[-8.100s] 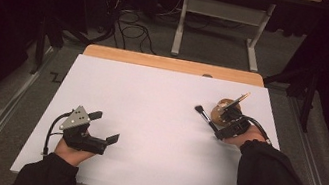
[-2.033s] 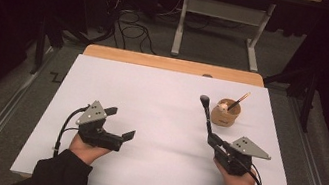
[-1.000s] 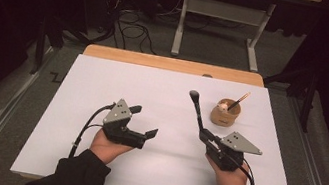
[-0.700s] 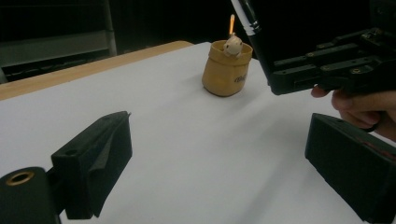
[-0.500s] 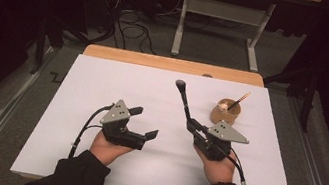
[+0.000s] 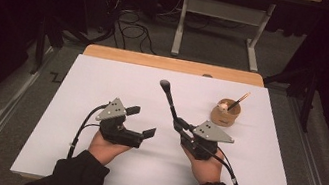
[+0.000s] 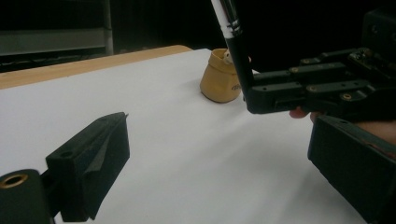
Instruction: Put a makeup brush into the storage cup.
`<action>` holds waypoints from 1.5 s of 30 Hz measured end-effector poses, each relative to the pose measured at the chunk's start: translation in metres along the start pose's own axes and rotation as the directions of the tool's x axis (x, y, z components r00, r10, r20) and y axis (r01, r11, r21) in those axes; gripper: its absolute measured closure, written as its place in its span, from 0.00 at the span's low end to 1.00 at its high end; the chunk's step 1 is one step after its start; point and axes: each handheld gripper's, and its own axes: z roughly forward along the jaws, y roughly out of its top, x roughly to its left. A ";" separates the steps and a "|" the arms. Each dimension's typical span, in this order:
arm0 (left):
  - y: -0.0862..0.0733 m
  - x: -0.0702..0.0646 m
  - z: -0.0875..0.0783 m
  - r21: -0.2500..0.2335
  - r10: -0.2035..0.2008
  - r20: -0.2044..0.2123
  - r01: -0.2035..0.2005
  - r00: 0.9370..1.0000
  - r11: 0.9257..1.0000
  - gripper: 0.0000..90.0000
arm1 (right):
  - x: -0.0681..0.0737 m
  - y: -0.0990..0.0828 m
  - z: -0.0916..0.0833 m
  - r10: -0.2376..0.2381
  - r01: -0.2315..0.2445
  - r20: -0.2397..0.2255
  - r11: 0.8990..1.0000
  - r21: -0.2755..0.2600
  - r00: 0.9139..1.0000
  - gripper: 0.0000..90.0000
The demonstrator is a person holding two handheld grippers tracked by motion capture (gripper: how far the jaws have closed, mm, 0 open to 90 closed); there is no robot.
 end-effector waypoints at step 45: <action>0.001 0.005 -0.010 -0.087 -0.131 0.078 0.138 0.988 0.987 0.40 | 0.038 -0.010 0.010 -0.031 0.031 -0.120 0.999 -0.009 0.992 0.90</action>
